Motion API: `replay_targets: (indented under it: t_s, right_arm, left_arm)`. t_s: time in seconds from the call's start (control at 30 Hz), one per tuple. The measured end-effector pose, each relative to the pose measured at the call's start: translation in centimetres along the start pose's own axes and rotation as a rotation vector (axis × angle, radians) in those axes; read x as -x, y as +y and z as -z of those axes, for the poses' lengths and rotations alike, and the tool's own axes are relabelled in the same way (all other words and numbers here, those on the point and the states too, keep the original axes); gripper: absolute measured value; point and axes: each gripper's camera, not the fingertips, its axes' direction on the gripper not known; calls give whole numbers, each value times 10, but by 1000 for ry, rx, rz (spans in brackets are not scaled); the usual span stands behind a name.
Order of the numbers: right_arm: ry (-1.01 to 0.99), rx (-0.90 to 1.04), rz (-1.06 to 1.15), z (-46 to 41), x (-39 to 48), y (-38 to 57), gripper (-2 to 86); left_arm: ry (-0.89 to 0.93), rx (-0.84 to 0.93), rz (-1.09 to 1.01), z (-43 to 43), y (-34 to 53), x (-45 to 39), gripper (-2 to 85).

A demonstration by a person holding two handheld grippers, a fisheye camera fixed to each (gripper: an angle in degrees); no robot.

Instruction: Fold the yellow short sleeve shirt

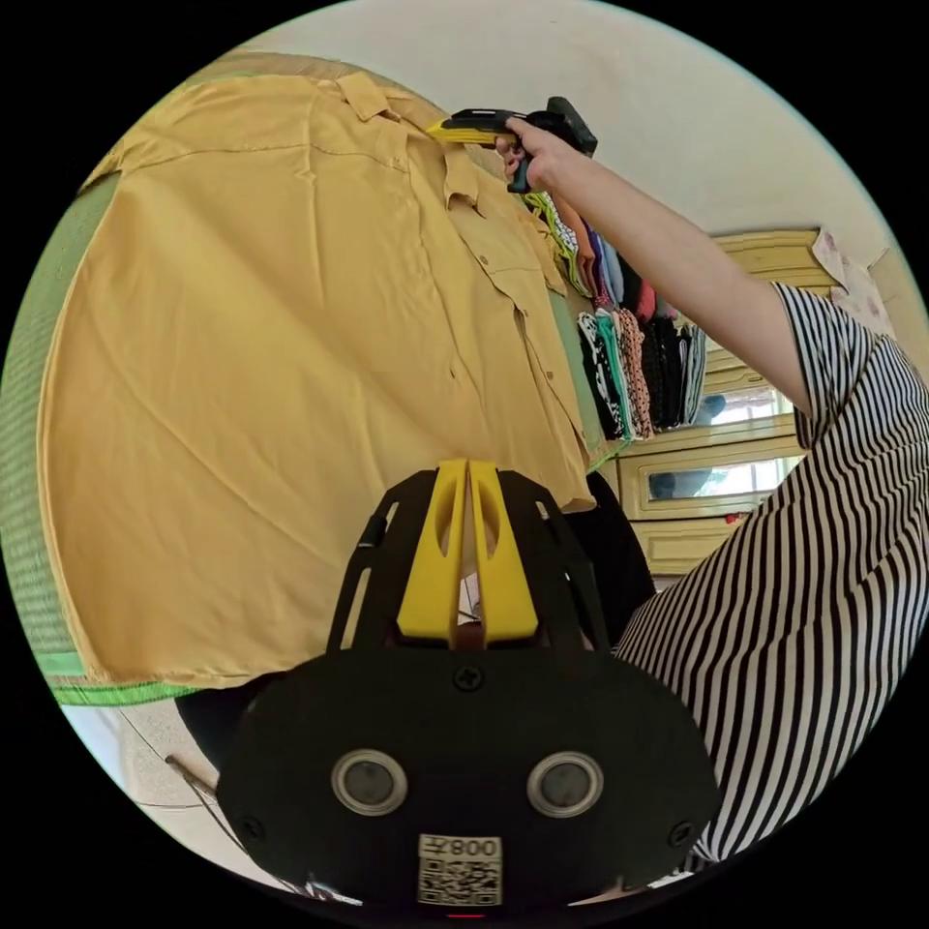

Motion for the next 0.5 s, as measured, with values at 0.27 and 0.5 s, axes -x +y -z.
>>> replay_targets:
  t_s: [0.27,0.5]
  right_arm:
    - [-30,-5,49,38,5,113,16]
    - [76,36,-20,55,-11,286,55]
  left_arm:
    - [-211,-58,151,22,-1,18,6]
    - [-146,-83,44,16,-29,-16,29]
